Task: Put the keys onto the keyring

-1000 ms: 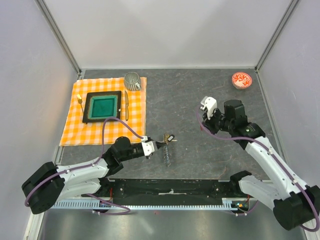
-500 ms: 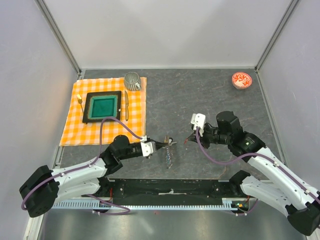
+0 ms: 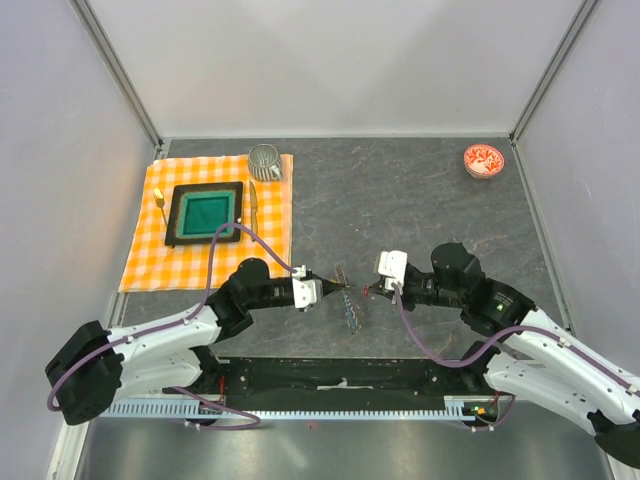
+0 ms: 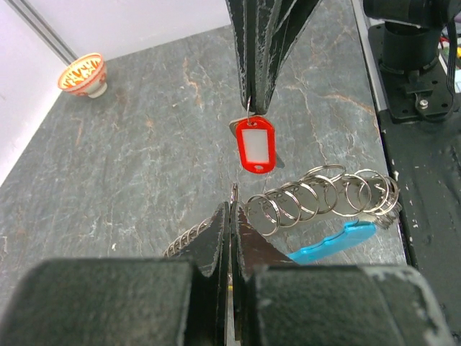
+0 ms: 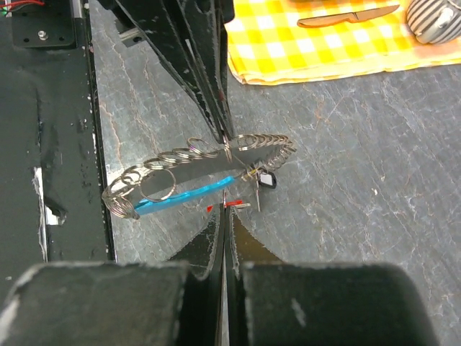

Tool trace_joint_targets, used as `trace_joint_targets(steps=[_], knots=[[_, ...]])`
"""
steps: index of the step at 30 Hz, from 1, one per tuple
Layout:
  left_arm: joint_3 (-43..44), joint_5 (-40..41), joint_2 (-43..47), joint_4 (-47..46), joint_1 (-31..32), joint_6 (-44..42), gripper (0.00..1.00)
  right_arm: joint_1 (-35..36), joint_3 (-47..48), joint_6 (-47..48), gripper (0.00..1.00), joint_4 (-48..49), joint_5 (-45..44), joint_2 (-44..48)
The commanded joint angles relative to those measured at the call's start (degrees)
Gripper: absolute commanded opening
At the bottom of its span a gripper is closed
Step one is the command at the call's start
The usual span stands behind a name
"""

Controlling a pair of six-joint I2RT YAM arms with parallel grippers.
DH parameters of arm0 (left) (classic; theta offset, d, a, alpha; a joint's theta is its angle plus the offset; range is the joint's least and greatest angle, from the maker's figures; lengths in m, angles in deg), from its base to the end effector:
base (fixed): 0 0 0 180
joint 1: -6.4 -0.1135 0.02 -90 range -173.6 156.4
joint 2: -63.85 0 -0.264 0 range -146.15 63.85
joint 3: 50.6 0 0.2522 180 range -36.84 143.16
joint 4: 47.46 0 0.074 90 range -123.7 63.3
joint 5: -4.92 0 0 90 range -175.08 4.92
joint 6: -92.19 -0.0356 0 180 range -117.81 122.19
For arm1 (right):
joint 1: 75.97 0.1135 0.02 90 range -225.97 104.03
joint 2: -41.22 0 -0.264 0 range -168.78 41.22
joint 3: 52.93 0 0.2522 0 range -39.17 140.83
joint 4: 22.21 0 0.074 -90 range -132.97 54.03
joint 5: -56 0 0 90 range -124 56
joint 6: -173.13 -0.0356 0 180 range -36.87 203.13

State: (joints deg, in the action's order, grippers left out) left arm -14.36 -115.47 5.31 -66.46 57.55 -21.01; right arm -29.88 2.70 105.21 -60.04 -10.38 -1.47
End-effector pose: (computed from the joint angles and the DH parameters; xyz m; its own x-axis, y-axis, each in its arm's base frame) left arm 0.1240 -0.1827 0.2370 0.3563 0.0994 -0.9291 0.9229 0.1182 0.3665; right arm 0.1066 0.1313 0.3041 0.0724 -0.4214 -0.9040 -0.9550 0.2322 -0.1847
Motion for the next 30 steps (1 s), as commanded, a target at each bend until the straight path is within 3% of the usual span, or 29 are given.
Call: trace_joint_targets(steps=[1, 13, 30], knots=[[2.9, -1.9, -1.4, -1.5, 0.4, -3.7, 0.02, 2.6, -1.1, 2.3, 0.00, 3.8, -3.7, 0.8], [4.5, -4.4, -3.5, -1.3, 0.8, -3.7, 0.02, 9.6, -1.0, 3.4, 0.00, 2.3, -16.2, -1.6], [4.9, -4.1, -3.5, -1.3, 1.2, -3.6, 0.02, 12.5, -1.4, 3.1, 0.00, 3.1, -18.3, -3.3]])
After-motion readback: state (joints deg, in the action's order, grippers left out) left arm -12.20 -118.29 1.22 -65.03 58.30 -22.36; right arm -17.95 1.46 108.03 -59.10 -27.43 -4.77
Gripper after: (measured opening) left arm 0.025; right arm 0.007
